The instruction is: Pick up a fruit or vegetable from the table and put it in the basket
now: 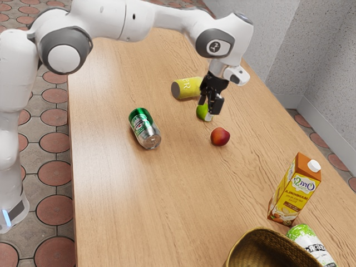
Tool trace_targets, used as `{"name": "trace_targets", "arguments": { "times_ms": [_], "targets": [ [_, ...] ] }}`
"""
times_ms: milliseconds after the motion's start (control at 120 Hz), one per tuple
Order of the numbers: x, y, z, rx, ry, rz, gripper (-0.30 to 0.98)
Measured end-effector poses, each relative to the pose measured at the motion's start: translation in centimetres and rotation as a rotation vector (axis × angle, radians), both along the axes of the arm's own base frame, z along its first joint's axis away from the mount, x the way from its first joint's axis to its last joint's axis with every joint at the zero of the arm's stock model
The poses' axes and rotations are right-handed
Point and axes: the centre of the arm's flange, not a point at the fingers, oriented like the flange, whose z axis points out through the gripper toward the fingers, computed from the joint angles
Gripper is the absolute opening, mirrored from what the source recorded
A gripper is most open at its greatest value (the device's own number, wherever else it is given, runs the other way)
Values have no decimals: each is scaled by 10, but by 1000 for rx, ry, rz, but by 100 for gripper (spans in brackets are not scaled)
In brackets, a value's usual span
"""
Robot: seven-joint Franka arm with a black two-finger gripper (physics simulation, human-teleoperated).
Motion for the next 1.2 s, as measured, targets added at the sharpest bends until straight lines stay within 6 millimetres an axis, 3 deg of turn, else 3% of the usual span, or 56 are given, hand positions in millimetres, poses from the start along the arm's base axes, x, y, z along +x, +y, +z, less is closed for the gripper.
{"name": "trace_targets", "arguments": {
  "times_ms": [225,550,708,1200],
  "targets": [
    [47,-27,8,-16,-88,-113,69],
    [51,-26,13,-11,-77,-181,69],
    [70,-26,-22,-25,-35,-202,69],
    [76,-4,-56,-12,27,-213,69]
  ]
}}
